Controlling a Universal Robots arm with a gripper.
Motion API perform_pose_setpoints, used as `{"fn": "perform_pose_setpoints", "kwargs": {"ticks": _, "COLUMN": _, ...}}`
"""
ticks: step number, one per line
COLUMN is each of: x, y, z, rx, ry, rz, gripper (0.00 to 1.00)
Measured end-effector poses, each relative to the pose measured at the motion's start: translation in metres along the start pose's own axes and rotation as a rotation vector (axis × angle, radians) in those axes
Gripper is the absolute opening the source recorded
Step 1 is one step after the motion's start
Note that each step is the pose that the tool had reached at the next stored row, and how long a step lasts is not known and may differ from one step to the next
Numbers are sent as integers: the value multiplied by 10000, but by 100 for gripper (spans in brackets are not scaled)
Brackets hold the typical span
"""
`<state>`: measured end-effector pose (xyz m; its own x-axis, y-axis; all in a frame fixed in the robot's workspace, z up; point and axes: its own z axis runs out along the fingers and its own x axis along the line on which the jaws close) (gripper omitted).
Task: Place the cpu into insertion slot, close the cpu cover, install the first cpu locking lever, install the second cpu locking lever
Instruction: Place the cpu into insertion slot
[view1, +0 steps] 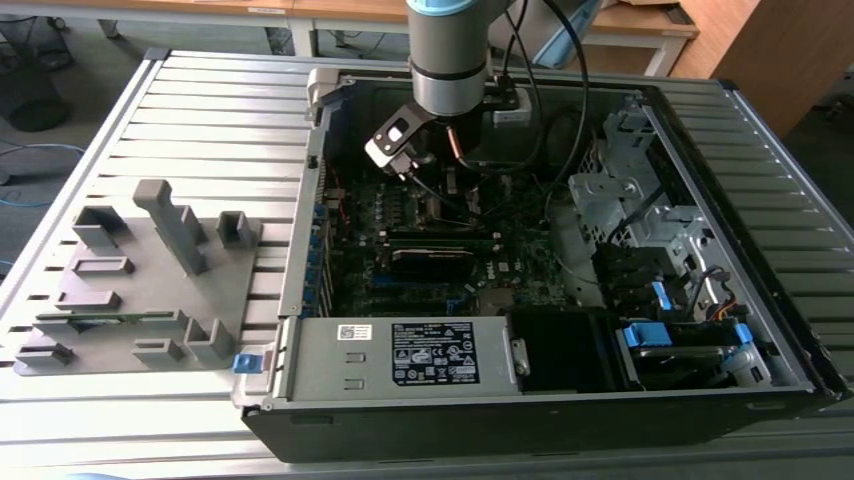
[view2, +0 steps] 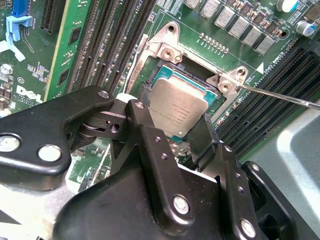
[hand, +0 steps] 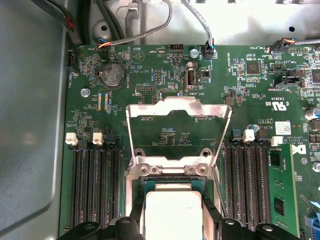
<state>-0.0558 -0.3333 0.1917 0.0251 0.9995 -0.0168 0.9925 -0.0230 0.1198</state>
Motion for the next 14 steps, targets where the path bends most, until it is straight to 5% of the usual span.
{"fn": "perform_pose_setpoints", "kwargs": {"ticks": 14, "x": 0, "y": -1, "z": 5, "rx": 0, "ry": 0, "rz": 0, "gripper": 54}}
